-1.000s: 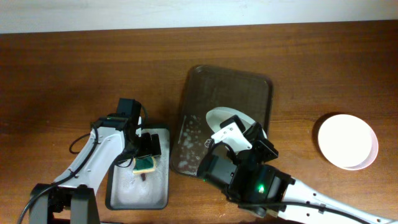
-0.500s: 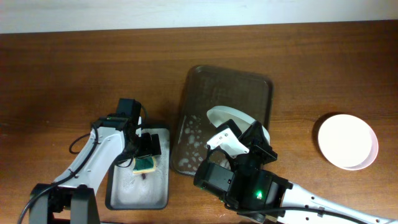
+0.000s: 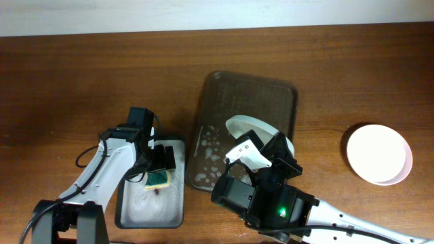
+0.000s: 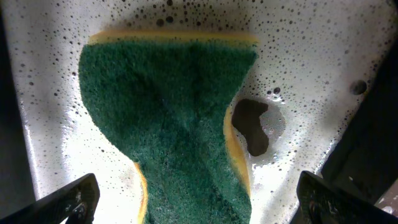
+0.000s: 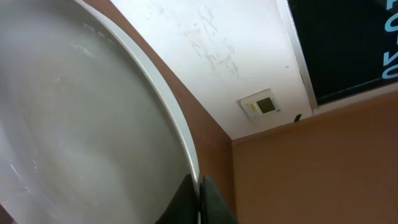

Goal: Clean dirty plates on tray and stack at the side
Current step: 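Lift the cleaned plate upright off the brown tray with the right gripper, then carry the plate right and stack it on the cleaned plates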

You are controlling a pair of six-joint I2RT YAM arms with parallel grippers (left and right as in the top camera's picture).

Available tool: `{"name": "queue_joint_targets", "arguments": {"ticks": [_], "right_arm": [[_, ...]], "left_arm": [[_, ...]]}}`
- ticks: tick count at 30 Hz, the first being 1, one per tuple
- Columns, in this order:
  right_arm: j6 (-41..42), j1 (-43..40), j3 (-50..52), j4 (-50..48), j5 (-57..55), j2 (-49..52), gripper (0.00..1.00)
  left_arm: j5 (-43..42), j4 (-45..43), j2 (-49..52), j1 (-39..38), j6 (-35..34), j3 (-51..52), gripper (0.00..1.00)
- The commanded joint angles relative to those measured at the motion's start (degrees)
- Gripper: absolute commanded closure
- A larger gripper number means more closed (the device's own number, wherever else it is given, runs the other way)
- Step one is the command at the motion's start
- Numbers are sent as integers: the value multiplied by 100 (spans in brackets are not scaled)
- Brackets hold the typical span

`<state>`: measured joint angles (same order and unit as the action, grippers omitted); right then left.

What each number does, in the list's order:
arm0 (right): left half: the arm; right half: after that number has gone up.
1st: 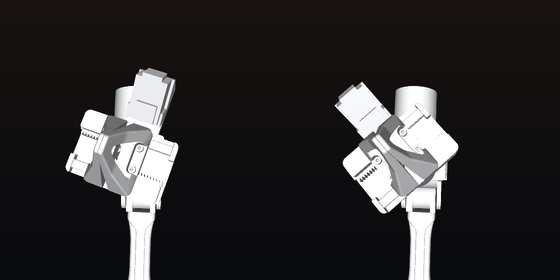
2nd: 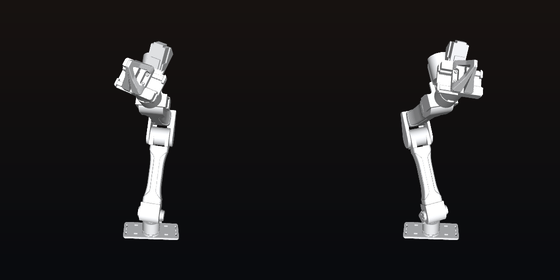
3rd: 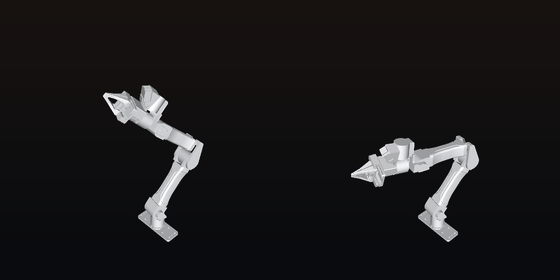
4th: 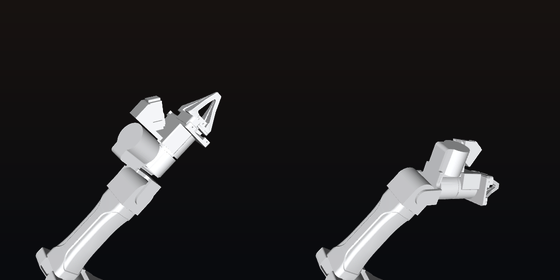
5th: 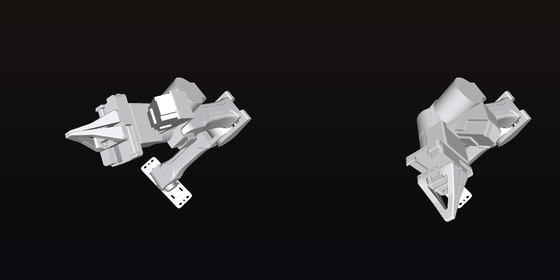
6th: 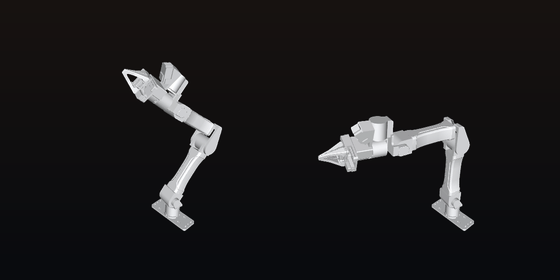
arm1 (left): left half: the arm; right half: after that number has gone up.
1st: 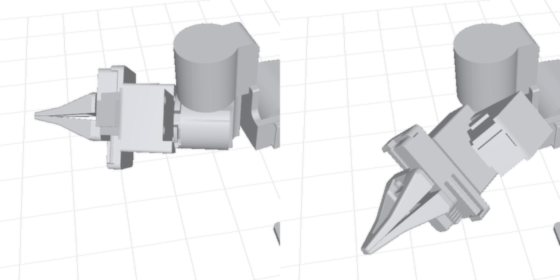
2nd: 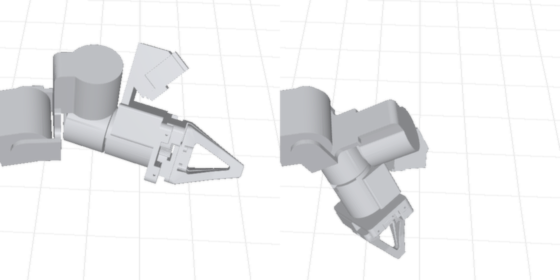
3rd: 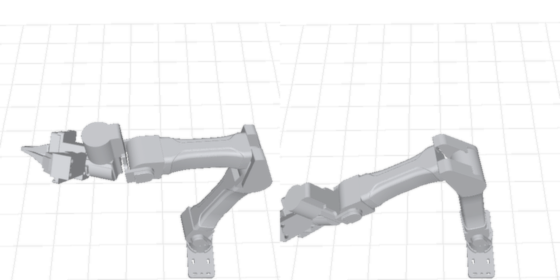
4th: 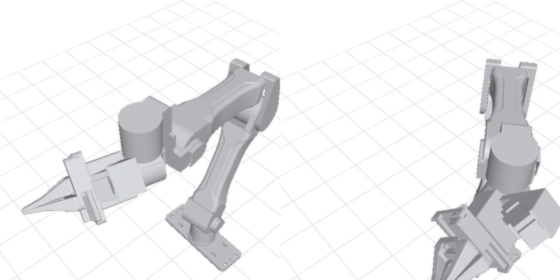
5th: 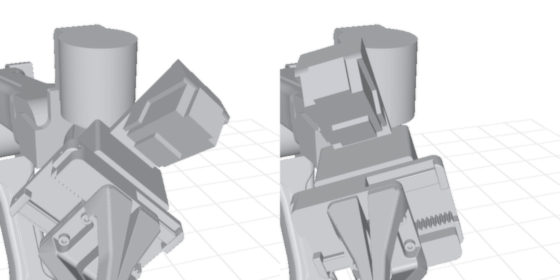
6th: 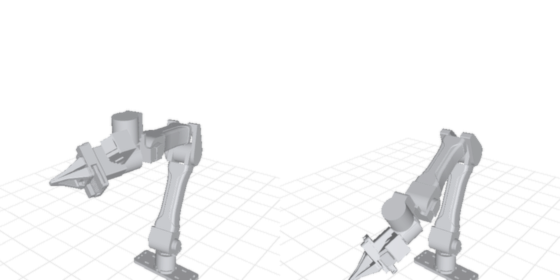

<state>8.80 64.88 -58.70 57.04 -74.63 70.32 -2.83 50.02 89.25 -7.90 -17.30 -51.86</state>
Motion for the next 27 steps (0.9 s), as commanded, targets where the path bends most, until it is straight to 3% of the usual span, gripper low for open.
{"name": "queue_joint_targets", "arguments": {"ticks": [1, 14, 15, 16, 17, 19, 21, 24, 27], "right_arm": [[39, 35, -46, 0, -258, -85, 96], [232, -195, -46, -140, -63, -85, 96], [-85, -153, -46, -219, 468, -85, 96], [-136, -168, -46, -39, 225, -74, 96], [151, -251, -46, 46, -201, -74, 96], [101, -295, -46, -173, 431, -74, 96], [894, -588, -46, 24, 398, -76, 96], [2400, -1622, -46, -111, 3200, -76, 96], [2350, -3633, -125, -258, 5731, -105, 96]], "left_arm": [[-44, -9, -105, 4, 48, -31, 0], [-44, -9, -105, 4, 50, -31, 1], [-44, -9, -105, 4, 48, -31, 0], [-44, -9, -105, 4, 50, -31, 1], [-44, -9, -105, 4, 50, -31, 0], [-44, -9, -105, 4, 48, -31, 0], [-44, -9, -105, 4, 48, -31, 0], [-44, -9, -105, 4, 48, -31, 0], [-44, -9, -105, 4, 48, -31, 1]]}}
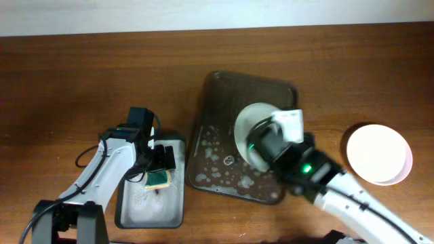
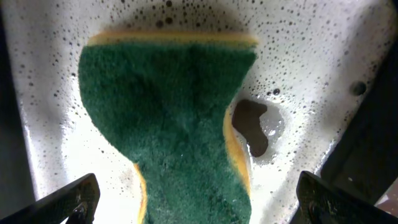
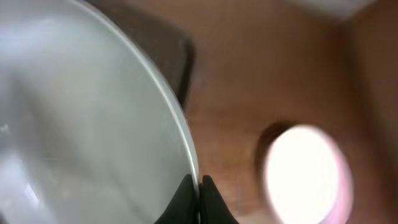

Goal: Clean dirty plates on tray and stack at the side
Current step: 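Carry the plate right and stack it on the cleaned plates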

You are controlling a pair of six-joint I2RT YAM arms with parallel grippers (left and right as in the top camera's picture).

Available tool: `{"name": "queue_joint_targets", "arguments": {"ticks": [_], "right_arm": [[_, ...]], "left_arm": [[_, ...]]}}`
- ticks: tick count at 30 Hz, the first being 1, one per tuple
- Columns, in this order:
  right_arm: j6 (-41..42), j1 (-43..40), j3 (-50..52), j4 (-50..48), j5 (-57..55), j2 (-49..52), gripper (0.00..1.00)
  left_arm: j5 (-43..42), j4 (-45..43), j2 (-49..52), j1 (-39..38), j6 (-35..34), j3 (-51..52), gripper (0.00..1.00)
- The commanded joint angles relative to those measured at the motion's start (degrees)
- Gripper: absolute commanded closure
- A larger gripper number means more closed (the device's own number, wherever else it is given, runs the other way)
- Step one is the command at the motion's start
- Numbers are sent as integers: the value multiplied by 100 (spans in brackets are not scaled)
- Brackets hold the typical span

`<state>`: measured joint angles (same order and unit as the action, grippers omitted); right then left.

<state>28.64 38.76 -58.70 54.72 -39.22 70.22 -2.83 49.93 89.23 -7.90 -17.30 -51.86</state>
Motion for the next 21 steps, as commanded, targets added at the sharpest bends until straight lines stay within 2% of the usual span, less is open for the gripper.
{"name": "queue_joint_targets", "arguments": {"ticks": [1, 2, 4, 8, 9, 13, 16, 17, 18, 19, 20, 21], "right_arm": [[17, -1884, -188, -26, 3104, -105, 96], [-369, -2872, -236, -33, 3958, -103, 96], [-804, -4564, -236, -35, 4835, -76, 96], [-868, -7429, -236, -94, 4920, 275, 96], [-870, -7908, -234, -170, 4896, 426, 96], [-868, -8983, -234, -264, 4760, 1480, 96], [-870, -9064, -236, -269, 4765, 2168, 96], [-874, -9064, -243, -264, 4868, 2157, 91], [-881, -9064, -291, -225, 5134, 2048, 63], [-1025, -9049, -372, -173, 5490, 1906, 59], [-1419, -8852, -669, 173, 6354, 1318, 49], [-1587, -8699, -745, 295, 6435, 1027, 48]], "left_arm": [[-44, 0, -103, 4, 48, -31, 0], [-44, 0, -103, 4, 48, -31, 0], [-44, 0, -103, 4, 48, -31, 0], [-44, 0, -103, 4, 48, -31, 0], [-42, 0, -103, 4, 48, -31, 1], [-44, 0, -103, 4, 50, -31, 0], [-44, 0, -103, 4, 48, -31, 0], [-44, 0, -103, 4, 50, -31, 1], [-44, 0, -103, 4, 48, -31, 0], [-44, 0, -103, 4, 48, -31, 0], [-44, 0, -103, 4, 48, -31, 0], [-44, 0, -103, 4, 48, -31, 0]]}}
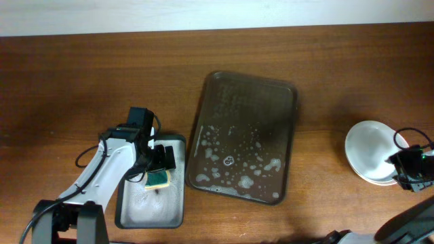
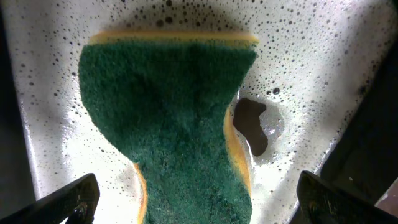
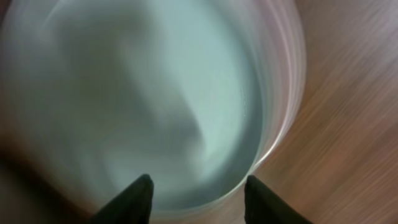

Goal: Clean dirty plates on tray and stack at the side

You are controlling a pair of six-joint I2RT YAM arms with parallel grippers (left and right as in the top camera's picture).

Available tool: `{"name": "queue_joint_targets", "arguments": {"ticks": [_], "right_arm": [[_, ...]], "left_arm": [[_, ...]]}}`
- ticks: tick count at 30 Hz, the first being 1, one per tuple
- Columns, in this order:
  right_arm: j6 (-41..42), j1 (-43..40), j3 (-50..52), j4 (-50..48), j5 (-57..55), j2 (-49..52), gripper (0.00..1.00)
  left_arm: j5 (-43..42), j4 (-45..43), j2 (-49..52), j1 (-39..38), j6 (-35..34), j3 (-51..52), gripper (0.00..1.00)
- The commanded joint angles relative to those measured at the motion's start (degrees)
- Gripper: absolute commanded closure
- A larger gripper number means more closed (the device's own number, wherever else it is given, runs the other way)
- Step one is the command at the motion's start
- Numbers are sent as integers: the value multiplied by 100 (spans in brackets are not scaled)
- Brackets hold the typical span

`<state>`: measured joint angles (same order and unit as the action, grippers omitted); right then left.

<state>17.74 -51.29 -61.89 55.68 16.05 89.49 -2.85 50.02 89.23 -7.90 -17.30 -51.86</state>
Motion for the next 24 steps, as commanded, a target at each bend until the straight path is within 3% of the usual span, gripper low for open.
{"name": "queue_joint_targets", "arguments": {"ticks": [1, 4, 8, 9, 11, 13, 15, 17, 21, 24], "right_arm": [[-533, 501, -444, 258, 911, -1174, 48], [-1019, 1921, -439, 509, 872, -2245, 48], [-1300, 4103, -280, 1106, 114, -2411, 57], [-1248, 4734, 22, 1097, 52, -2312, 62], [-256, 5565, 745, 682, -739, -1961, 63], [319, 5805, 1390, -181, -1005, -1521, 63], [162, 5803, 1740, -1215, -459, -826, 72], [164, 5801, 1749, -1696, -466, -39, 72], [160, 5803, 1749, -2057, -468, 660, 86], [-457, 5803, 1746, -1921, -551, 601, 96]], "left_arm": [[-42, -9, -103, 4, 48, -31, 0], [-42, -9, -103, 4, 48, -31, 0], [-42, -9, -103, 4, 50, -31, 0], [-42, -9, -103, 4, 48, -31, 1], [-42, -9, -103, 4, 50, -31, 0], [-42, -9, -103, 4, 48, -31, 0], [-42, -9, -103, 4, 48, -31, 0], [-42, -9, -103, 4, 48, -31, 0], [-39, -9, -103, 4, 48, -31, 0], [-39, -9, -103, 4, 50, -31, 0]]}}
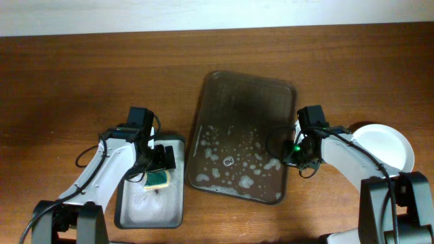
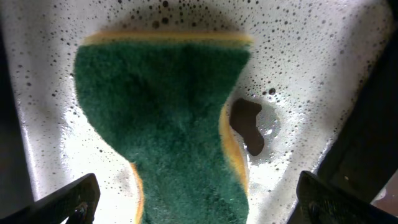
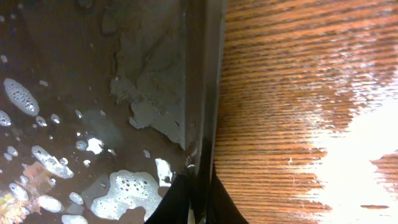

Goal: Clean dirty plates on tray and stack at the side

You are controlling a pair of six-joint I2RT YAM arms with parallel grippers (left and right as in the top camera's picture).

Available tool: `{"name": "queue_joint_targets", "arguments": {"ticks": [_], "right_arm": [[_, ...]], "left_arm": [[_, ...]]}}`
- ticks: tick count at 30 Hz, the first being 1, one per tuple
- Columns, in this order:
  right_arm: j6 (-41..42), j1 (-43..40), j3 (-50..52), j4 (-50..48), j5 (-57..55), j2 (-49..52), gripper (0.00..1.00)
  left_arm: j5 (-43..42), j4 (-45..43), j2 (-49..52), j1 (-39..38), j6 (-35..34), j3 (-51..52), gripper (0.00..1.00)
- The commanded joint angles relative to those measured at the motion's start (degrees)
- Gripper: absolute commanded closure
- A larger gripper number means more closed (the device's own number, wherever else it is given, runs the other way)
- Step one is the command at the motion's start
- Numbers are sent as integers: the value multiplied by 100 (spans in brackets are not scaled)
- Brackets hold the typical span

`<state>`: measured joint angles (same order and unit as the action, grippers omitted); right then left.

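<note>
The dark tray point(image 1: 227, 102) lies mid-table with soap suds and no plates on it. My right gripper point(image 1: 299, 154) is at its right edge; in the right wrist view the gripper point(image 3: 193, 202) is shut on the tray's rim point(image 3: 202, 74). White plates point(image 1: 385, 148) sit stacked at the far right. My left gripper point(image 1: 157, 166) hangs open over the green and yellow sponge point(image 2: 168, 118), its dark fingertips point(image 2: 71, 196) wide apart on either side of it.
The sponge lies in a white basin point(image 1: 152, 210) of soapy water left of the tray. A brown scrap point(image 2: 249, 127) floats beside the sponge. Wet wood with glare point(image 3: 348, 149) lies right of the tray.
My right gripper was open over the plate stack at the far right. Now it is at the tray's right edge, shut on the rim. The left gripper has stayed put.
My right gripper held a white plate tilted above the tray, then held it over the tray's right side. Then it was open at the stack on the right with the plate left there. Now it grips the tray's rim. The left gripper stayed open over the sponge throughout.
</note>
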<state>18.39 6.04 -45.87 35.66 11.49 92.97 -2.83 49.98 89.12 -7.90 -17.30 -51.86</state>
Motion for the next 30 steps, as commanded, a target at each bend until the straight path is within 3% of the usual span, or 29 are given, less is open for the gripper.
{"name": "queue_joint_targets", "arguments": {"ticks": [1, 8, 14, 18, 19, 20, 23, 27, 28, 29, 30], "right_arm": [[-651, 70, 144, 125, -295, 254, 96], [-1075, 68, 144, -131, -2627, 254, 96], [-1714, 63, 144, -686, -2485, 254, 96], [-1707, 70, 144, -264, -2048, 254, 96], [-1709, 70, 144, -129, -1985, 254, 92], [-1711, 70, 98, -68, -1982, 210, 63], [-1711, 70, -417, 562, -1565, -568, 43], [-1709, 74, -1517, 1637, -531, -2581, 32], [-1709, 74, -1676, 1775, -81, -3091, 11], [-1687, 74, -1733, 1818, 385, -3633, 1], [-1600, 74, -1733, 1893, 767, -4059, 1]], "left_arm": [[-44, -4, -92, 4, 48, -31, 0], [-42, -4, -92, 4, 48, -31, 0], [-44, -4, -92, 4, 48, -31, 0], [-44, -4, -92, 4, 50, -31, 0], [-44, -4, -92, 4, 48, -31, 0], [-44, -4, -92, 4, 48, -31, 0], [-42, -4, -92, 4, 48, -31, 1], [-44, -4, -92, 4, 48, -31, 1], [-44, -4, -92, 4, 48, -31, 0], [-44, -4, -92, 4, 48, -31, 0], [-44, -4, -92, 4, 48, -31, 0]]}}
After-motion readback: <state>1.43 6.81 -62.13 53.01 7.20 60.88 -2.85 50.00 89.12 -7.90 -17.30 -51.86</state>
